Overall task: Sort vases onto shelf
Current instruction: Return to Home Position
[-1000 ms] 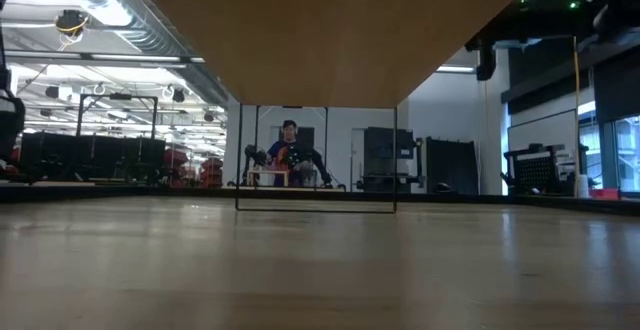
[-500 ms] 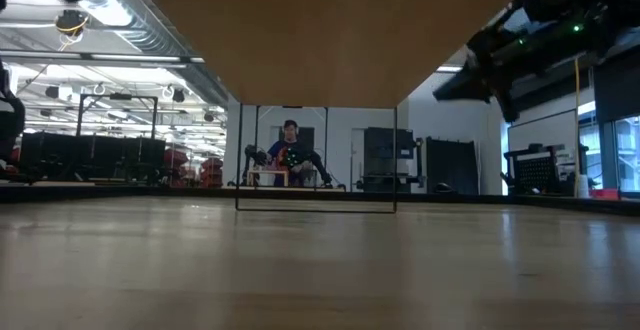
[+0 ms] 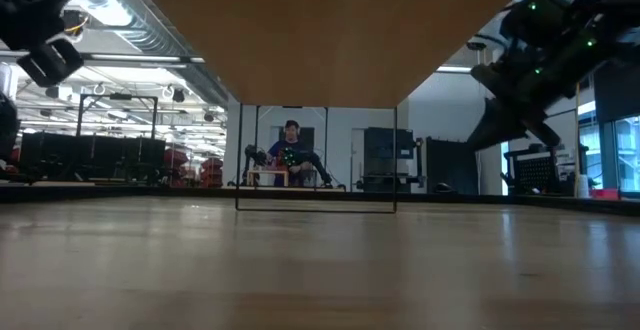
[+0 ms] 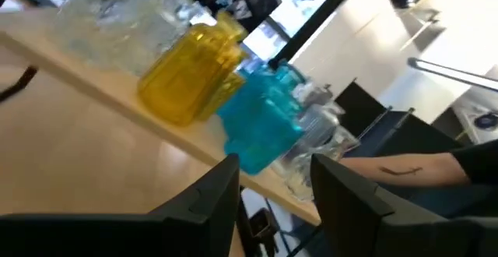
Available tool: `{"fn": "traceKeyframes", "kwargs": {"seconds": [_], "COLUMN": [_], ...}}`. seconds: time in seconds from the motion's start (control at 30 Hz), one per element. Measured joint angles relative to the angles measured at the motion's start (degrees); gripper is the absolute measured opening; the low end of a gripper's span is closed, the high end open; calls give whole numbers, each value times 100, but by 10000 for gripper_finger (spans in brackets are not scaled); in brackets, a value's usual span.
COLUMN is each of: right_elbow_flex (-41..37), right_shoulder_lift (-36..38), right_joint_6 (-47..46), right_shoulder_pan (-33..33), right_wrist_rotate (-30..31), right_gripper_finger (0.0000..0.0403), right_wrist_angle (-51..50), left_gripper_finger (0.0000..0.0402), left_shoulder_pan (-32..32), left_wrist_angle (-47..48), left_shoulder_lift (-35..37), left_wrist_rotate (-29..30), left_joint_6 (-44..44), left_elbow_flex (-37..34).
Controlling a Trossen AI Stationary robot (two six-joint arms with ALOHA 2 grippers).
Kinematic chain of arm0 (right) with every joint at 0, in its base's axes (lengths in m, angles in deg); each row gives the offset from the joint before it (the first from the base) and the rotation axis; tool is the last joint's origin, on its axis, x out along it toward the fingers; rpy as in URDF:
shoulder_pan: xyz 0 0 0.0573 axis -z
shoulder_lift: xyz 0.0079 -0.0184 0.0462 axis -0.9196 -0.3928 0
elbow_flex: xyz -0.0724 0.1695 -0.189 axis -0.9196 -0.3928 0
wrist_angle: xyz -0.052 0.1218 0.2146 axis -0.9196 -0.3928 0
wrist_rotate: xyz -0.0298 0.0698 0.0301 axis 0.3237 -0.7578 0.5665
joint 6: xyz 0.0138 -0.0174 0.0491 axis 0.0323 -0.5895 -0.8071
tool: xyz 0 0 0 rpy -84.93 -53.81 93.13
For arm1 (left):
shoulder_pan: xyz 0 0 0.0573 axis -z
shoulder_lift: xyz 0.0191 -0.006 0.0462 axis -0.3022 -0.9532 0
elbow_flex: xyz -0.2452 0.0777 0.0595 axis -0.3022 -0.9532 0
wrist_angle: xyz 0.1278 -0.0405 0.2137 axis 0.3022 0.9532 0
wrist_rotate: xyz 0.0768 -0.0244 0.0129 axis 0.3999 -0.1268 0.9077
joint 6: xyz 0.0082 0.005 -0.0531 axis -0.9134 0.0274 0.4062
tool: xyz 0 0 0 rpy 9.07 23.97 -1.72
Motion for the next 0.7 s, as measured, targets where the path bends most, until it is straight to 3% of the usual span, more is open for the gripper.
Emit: {"fn": "traceKeyframes", "kwargs": {"seconds": [0.2,0.5,0.7], "right_elbow_flex": [0,0,-2], "right_shoulder_lift": [2,0,-93], "right_joint_6": [2,210,561], "right_shoulder_pan": [0,-2,0], "right_wrist_rotate": [0,10,758], "right_gripper_finger": [1,1,1], "right_wrist_angle": [-109,-227,-295], "left_gripper_finger": [151,151,151], "left_shoulder_pan": [-68,-67,-68], "left_wrist_angle": [448,542,546], "left_shoulder_lift": [-18,-31,-31], "left_wrist_rotate": [495,548,548], "left_joint_6": [157,-316,-372], "left_elbow_flex": [-2,-1,0]}}
